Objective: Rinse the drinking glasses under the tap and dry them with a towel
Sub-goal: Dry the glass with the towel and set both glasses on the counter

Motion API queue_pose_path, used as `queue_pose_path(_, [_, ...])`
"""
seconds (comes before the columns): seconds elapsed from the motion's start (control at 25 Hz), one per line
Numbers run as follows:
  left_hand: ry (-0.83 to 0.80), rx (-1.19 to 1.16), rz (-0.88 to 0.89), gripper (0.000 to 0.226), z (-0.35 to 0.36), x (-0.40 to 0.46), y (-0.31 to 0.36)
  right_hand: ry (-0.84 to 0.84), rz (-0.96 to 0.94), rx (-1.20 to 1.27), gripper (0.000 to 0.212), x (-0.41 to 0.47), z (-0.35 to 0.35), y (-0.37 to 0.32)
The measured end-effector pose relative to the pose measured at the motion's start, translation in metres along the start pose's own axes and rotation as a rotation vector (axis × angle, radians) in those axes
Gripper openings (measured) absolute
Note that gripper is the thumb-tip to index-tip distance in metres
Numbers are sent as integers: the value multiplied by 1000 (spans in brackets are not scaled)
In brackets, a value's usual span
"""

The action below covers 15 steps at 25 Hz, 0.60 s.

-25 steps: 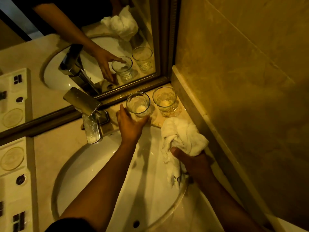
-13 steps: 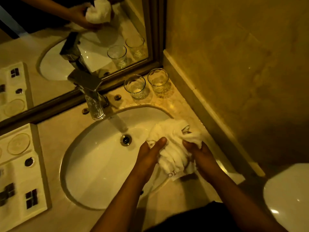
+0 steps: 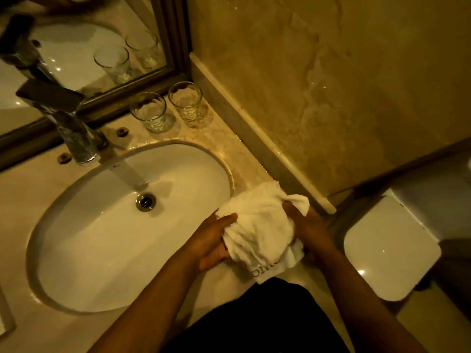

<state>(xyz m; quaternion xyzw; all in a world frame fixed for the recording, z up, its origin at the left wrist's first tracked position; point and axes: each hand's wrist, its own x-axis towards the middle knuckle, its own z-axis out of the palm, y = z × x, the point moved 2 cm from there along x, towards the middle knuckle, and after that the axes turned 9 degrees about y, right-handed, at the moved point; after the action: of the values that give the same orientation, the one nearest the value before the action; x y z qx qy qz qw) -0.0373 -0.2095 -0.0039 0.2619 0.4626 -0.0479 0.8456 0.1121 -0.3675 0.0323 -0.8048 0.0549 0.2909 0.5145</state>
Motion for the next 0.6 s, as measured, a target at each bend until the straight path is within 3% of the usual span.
queue_pose_path(0.08, [198, 388, 208, 41, 5, 7, -13, 113, -145, -221, 40, 2, -6, 11])
queue_pose_path(0.16, [431, 824, 497, 63, 6, 4, -22, 221, -204, -324, 54, -3, 1, 18])
queue_pose_path(0.24, [610, 1100, 810, 74, 8, -9, -24, 380, -356, -479, 54, -17, 8, 16])
queue_pose_path(0.28, [625, 1235, 995, 72, 10, -10, -24, 458, -488, -562, 50, -23, 10, 13])
queue_pose_path(0.36, [468, 1499, 1247, 64, 17, -4, -30, 448, -753, -730, 42, -29, 17, 11])
queue_pose_path(0.44, [292, 1680, 1181, 62, 18, 8, -40, 269, -812, -881, 44, -20, 28, 24])
queue_pose_path(0.52, [225, 1765, 1044, 67, 10, 20, -46, 127, -713, -978, 55, -4, 34, 40])
queue_pose_path(0.6, [175, 1807, 1015, 71, -1, 26, -46, 64, -649, -1023, 63, 7, 34, 49])
